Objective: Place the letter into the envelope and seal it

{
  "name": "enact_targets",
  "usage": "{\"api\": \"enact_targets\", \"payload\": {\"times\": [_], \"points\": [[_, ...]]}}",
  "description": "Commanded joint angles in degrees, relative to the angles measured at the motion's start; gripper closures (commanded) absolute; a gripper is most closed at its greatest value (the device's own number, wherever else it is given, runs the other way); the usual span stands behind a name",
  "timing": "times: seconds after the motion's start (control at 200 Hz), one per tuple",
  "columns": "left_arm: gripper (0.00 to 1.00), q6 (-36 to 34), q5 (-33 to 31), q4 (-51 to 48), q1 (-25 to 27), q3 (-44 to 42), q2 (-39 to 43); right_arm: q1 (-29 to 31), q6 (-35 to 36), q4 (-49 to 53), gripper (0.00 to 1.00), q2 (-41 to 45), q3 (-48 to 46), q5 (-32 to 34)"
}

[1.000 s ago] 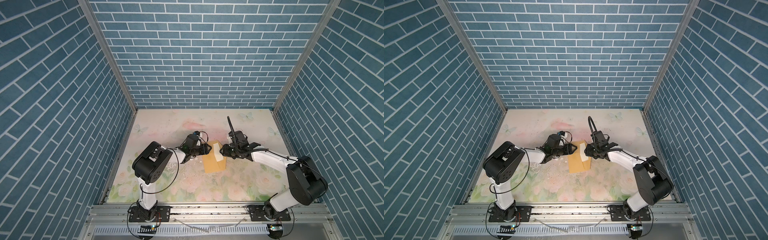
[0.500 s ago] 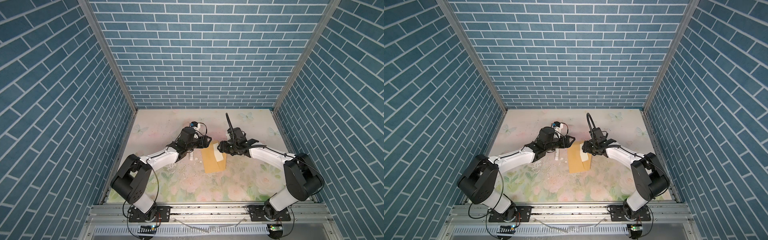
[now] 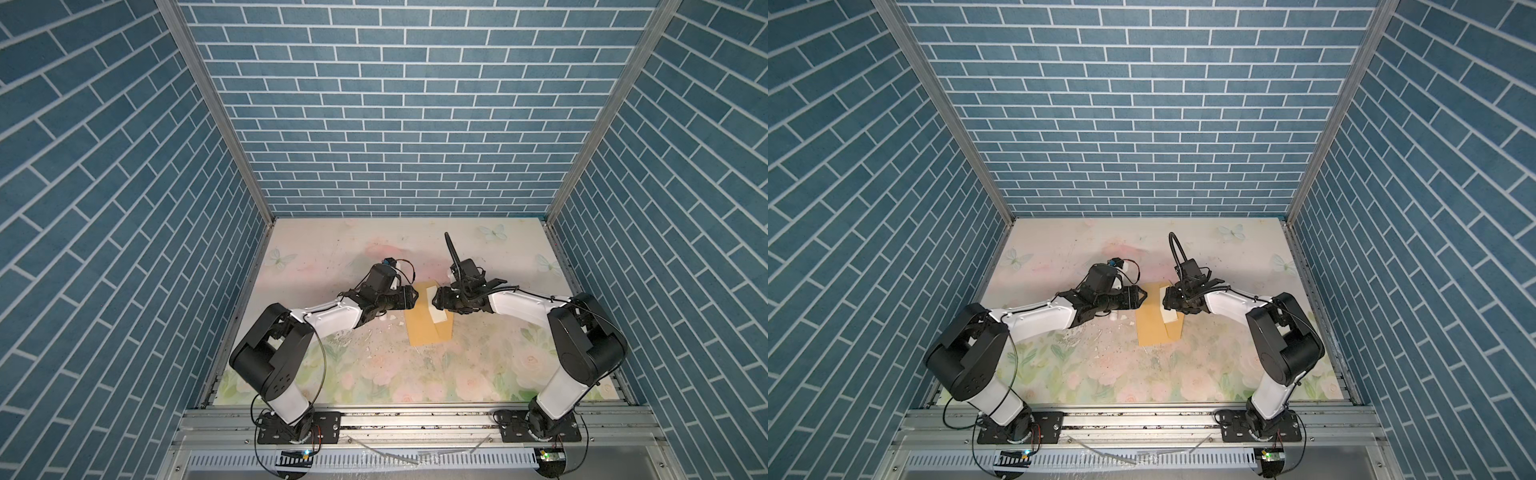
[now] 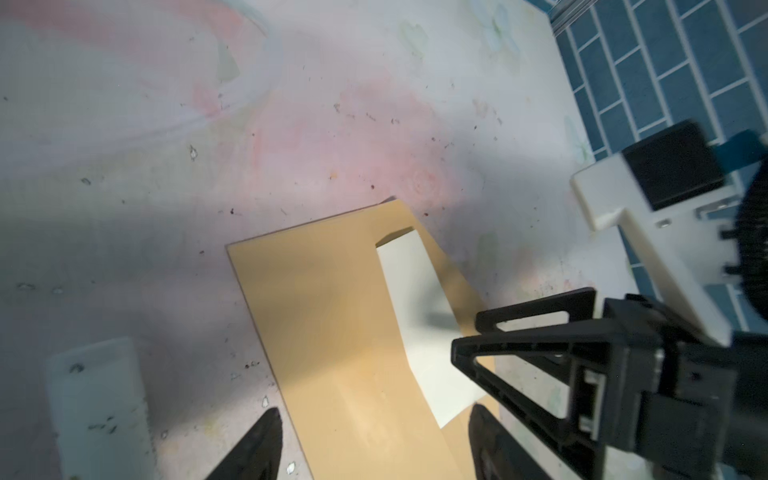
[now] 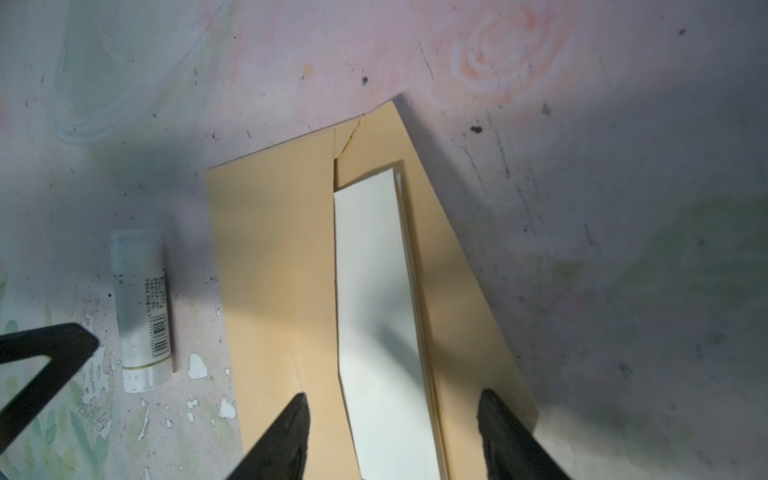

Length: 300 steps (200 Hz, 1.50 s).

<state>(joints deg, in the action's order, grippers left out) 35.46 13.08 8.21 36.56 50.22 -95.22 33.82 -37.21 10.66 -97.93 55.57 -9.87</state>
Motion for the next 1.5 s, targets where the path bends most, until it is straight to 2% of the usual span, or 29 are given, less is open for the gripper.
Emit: {"api": "enact_targets", "payload": {"times": [0.0,0.445,0.885,1.325,1.495], "points": [[0.32,0.29,0.24,-1.24,0.62,1.26,-2.31,0.21,-0.78,-1.49,0.36,-1.36,2.6,-0.41],[0.48,0.89,1.41,-0.12,1.24,3.57,-8.41,0.1,-1.9,-3.7,0.47,-3.41,1.65,-2.0],[0.45,-0.81,-2.47,-4.03,1.24,4.23,-8.1,0.11,-2.19,-4.89,0.58,-4.68,0.97,-2.79],[0.41,-2.02,-4.44,-6.4,1.24,4.71,-6.32,-0.23,-2.43,-5.64,0.59,-5.43,-0.08,-2.88],[0.41,-1.48,-3.13,-5.52,1.3,4.72,-7.7,-0.36,-2.52,-6.0,0.59,-5.43,-0.37,-3.13]]}}
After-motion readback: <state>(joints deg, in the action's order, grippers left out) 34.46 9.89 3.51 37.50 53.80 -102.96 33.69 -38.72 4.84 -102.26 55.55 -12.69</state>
